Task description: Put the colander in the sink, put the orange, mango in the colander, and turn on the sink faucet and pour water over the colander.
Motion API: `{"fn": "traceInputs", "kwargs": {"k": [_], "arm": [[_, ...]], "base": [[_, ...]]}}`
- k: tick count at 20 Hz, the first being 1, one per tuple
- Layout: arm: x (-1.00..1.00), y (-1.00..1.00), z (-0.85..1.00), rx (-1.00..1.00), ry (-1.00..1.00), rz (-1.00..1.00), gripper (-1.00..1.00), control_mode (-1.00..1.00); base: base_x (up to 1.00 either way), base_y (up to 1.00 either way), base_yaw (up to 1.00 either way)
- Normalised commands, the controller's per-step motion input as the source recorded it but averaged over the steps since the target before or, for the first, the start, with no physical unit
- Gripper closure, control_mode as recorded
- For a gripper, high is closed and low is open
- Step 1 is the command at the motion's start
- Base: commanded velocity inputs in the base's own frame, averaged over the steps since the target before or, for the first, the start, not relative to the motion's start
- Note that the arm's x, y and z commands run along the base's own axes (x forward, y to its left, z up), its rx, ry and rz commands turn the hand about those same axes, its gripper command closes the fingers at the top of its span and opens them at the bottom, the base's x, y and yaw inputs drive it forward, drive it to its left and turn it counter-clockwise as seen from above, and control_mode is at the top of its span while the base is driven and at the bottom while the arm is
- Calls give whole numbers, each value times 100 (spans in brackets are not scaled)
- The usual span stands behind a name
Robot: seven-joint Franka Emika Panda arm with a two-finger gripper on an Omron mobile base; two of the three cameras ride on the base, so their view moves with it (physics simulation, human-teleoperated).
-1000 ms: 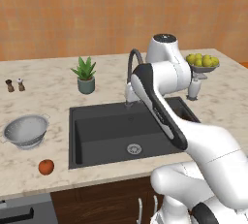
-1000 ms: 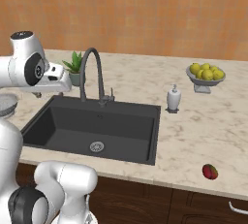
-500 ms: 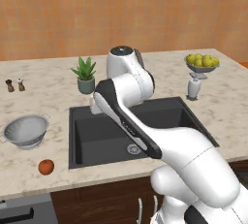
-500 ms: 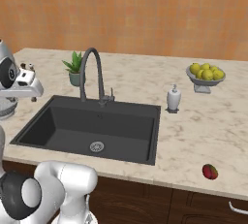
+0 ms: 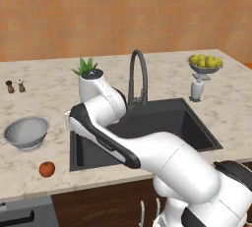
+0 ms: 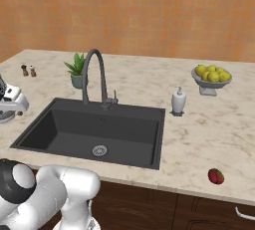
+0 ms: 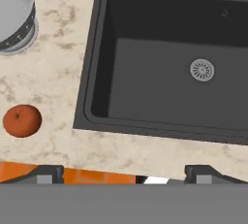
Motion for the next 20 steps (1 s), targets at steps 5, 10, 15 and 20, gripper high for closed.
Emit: {"fn": "traceInputs", "kwargs": {"k": [5,10,15,20], "arm": [[33,72,-28,3,0,-7,-100,-100],[47,65,-8,5,2,-6,-100,-100],[55,63,-14,5,7,-5,-100,-100],[54,57,-27,2,11,-5,-100,-100]], "base": [[0,0,0],[0,0,0],[0,0,0],[0,0,0]]}}
